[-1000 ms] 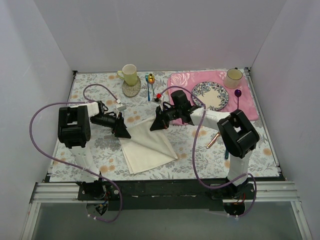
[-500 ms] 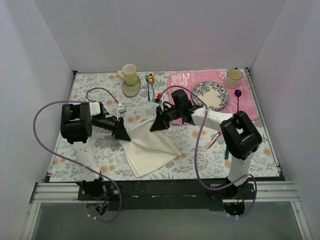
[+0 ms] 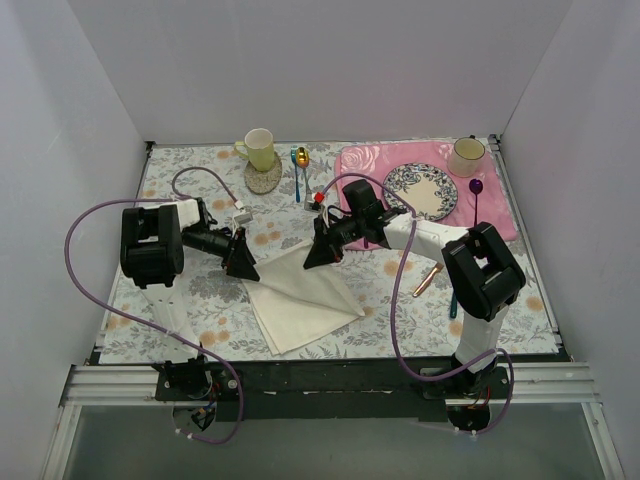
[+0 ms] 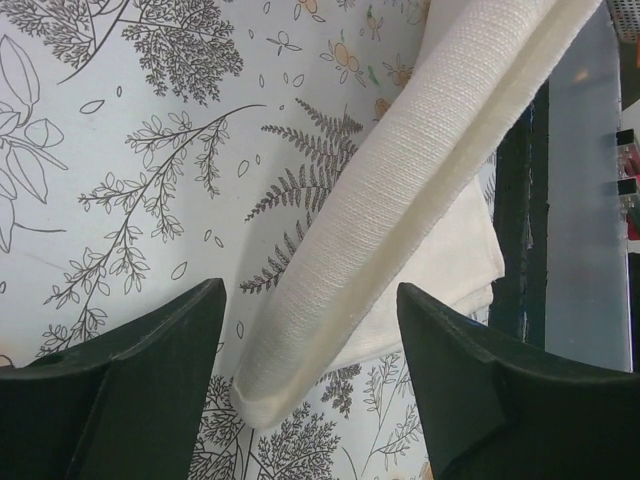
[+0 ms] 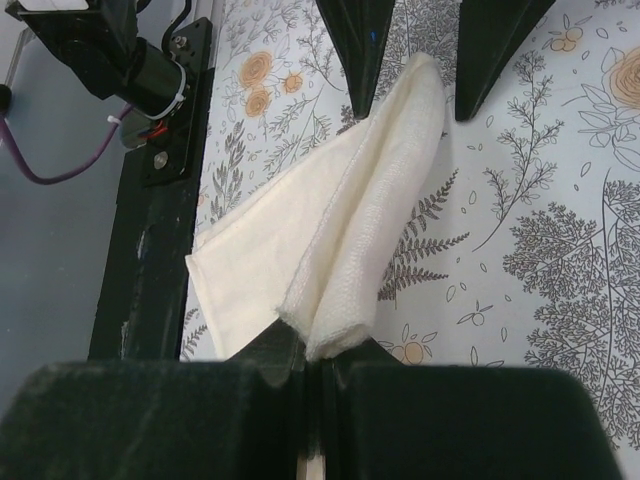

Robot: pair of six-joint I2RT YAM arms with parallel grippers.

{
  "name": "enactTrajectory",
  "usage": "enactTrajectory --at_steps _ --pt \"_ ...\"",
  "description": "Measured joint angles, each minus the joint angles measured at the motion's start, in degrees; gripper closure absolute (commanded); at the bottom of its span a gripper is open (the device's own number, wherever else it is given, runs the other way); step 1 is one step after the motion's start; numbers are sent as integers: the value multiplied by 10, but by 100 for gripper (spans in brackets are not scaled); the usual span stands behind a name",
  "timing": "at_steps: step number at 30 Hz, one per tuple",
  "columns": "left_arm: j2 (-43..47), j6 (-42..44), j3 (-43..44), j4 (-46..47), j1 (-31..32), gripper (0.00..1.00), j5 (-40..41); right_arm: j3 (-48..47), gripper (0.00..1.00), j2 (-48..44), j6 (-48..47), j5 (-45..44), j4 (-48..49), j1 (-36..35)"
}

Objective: Fold the napkin into a case and place the utensils inside
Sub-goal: Pick up the upper triangle-folded napkin from the center of the board.

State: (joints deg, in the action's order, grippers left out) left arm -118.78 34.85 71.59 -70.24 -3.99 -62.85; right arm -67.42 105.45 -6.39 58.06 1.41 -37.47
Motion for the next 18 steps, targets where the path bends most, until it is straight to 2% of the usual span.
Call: enactTrajectory --at_steps 4,9,13,18 --pt "0 9 2 -4 2 24 2 -7 99 0 -14 8 -13 0" --pt "0 20 6 -7 13 26 4 -12 99 0 -23 17 -23 0" --pt "0 27 7 -1 33 30 9 -16 99 0 -30 23 -33 0" --pt "0 36 12 3 55 39 17 -19 99 -2 -40 26 -44 0"
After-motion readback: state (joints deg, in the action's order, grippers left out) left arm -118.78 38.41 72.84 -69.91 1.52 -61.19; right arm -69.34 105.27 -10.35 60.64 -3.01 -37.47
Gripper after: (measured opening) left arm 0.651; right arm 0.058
